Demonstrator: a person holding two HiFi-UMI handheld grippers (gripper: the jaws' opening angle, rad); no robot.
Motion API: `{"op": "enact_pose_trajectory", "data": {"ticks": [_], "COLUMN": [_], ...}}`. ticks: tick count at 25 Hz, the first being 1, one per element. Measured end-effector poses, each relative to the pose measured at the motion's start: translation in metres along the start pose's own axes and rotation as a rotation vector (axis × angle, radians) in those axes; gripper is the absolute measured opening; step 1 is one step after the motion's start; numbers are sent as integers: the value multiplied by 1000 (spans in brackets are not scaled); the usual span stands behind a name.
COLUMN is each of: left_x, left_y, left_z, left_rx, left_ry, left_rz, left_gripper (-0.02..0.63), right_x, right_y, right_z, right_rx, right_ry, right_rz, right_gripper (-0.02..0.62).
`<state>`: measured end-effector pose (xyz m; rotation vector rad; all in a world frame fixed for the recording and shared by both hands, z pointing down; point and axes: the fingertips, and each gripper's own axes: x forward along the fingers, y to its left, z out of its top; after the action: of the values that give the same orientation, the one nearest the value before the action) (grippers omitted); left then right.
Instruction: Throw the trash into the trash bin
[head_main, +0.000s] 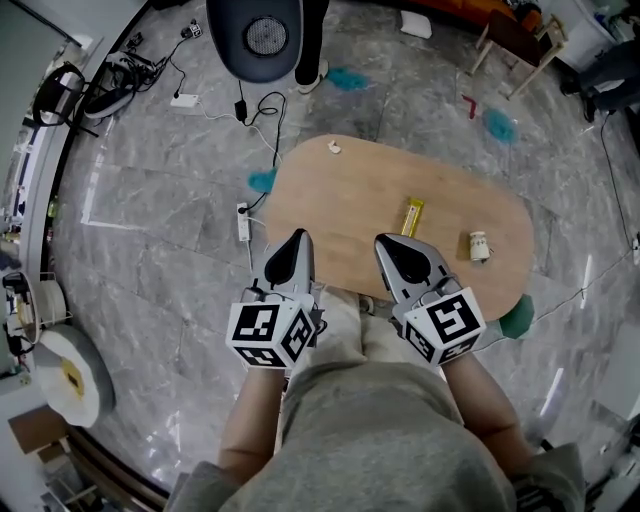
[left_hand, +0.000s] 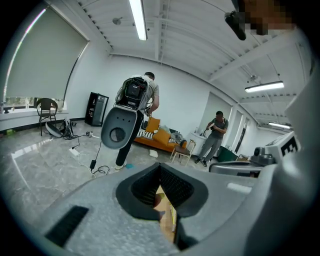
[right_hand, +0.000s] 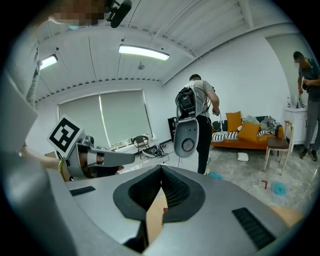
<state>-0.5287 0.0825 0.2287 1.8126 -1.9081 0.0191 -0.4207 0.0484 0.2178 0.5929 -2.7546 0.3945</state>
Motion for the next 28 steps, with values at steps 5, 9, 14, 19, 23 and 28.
{"op": "enact_pose_trajectory", "data": {"ticks": [5, 9, 14, 19, 23, 28], "left_x": [16, 28, 44, 62, 76, 97], "left_y": [16, 30, 43, 60, 74, 92], "left_z": [7, 8, 10, 14, 14, 11], "left_rx": [-7, -11, -22, -30, -40, -44], "left_ry": [11, 24, 41, 46, 52, 66], "left_rz": [-1, -7, -20, -34, -45, -47], "left_gripper": [0, 0, 0, 0, 0, 0], "right_x": [21, 38, 62, 88, 107, 133], "right_y": [-7, -12, -21, -28, -34, -43], "right_z": [6, 5, 5, 2, -3, -12], "right_rx": [-11, -7, -1, -3, -6, -2], "right_ry": [11, 25, 43, 59, 85, 111], "right_rz": [-2, -10, -19, -25, -36, -43], "right_gripper": [8, 8, 8, 8, 9, 9]}}
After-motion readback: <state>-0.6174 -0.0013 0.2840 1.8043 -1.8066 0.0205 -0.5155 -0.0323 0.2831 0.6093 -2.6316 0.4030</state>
